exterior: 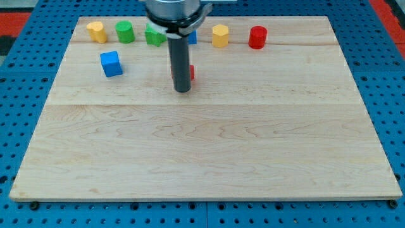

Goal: Move red star closer to red circle

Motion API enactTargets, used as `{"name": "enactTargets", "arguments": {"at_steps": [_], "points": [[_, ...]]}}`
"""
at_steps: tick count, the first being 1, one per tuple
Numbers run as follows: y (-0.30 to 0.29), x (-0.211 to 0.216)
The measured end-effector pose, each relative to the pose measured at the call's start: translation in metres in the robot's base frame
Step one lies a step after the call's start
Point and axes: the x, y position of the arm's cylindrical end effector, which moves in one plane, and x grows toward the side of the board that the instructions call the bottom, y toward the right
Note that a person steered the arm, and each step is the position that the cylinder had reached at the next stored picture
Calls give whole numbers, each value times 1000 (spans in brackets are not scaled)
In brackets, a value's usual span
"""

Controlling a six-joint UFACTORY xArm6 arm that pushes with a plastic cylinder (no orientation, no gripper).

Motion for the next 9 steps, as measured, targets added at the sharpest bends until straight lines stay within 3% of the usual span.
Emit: {"name": "enactTargets", "arguments": {"at_steps": [3, 7, 9], "points": [[-67, -25], [65, -76], [158, -76]]}}
